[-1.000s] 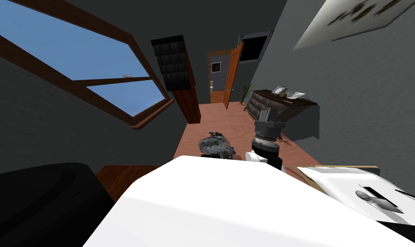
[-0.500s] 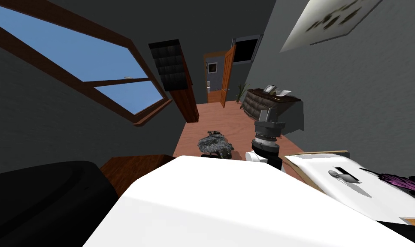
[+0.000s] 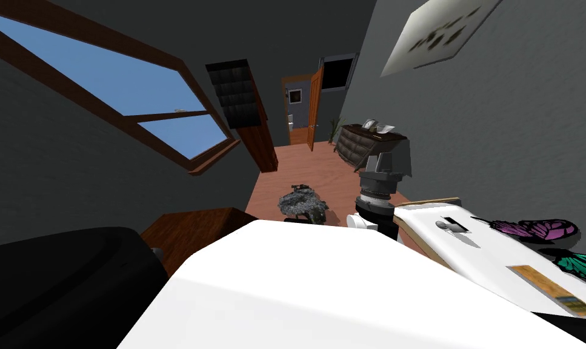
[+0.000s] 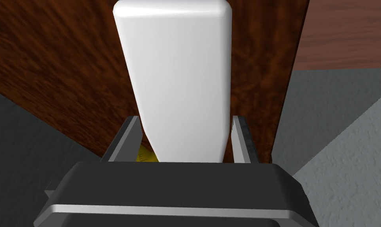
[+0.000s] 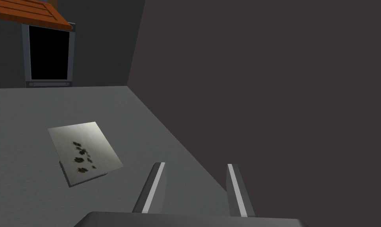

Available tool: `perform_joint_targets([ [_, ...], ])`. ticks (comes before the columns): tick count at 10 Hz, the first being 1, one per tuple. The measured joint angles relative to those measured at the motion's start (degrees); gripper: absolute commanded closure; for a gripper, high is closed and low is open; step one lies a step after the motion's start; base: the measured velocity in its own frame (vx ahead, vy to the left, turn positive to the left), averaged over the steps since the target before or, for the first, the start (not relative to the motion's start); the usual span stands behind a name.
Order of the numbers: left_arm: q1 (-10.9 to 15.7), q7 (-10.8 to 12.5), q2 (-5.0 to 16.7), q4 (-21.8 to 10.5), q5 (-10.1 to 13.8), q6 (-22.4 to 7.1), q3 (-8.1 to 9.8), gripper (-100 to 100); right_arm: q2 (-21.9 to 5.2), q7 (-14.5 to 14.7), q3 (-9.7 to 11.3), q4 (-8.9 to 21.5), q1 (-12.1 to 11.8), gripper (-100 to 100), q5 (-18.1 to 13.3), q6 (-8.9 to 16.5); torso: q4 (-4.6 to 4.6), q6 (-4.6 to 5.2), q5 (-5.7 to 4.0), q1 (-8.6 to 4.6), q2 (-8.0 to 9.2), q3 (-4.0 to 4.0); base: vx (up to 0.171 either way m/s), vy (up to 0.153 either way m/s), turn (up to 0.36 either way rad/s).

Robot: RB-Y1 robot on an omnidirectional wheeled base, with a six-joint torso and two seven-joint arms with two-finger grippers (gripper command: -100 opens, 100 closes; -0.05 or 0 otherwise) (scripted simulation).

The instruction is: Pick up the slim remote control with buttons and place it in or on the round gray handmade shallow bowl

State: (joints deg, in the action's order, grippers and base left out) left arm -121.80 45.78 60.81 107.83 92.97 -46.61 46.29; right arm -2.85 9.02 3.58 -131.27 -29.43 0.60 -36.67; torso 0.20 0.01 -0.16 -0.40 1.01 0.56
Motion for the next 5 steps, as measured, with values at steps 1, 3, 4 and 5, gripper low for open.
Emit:
perform_joint_targets([
  [1, 0.11, -0.29, 1.14, -1.02, 0.86, -0.49, 0.47, 100, 0.0, 0.0, 0.0, 0.0, -0.01, 0, 0.0, 0.0, -0.02, -0.06, 0.02, 0.03, -0.2, -0.09, -0.099, -0.078, -0.021],
  [3, 0.06, -0.6, 4.5, -3.54, 3.6, -2.19, 2.46, 100, 0.0, 0.0, 0.0, 0.0, -0.02, 0, 0.0, 0.0, -0.09, -0.01, 0.03, 0.09, -0.49, -0.27, -0.132, -0.076, -0.072],
  [4, 0.36, -0.78, 6.43, -5.27, 5.17, -2.91, 3.11, 100, 0.0, 0.0, 0.0, 0.0, -0.01, 0, 0.0, 0.0, -0.09, 0.01, 0.03, 0.09, -0.48, -0.27, -0.152, -0.078, -0.06],
  [5, 0.67, -0.96, 8.37, -6.94, 6.72, -3.59, 3.76, 100, 0.0, 0.0, 0.0, 0.0, -0.01, 0, 0.0, 0.0, -0.08, -0.01, 0.03, 0.09, -0.44, -0.25, -0.131, -0.059, -0.039],
])
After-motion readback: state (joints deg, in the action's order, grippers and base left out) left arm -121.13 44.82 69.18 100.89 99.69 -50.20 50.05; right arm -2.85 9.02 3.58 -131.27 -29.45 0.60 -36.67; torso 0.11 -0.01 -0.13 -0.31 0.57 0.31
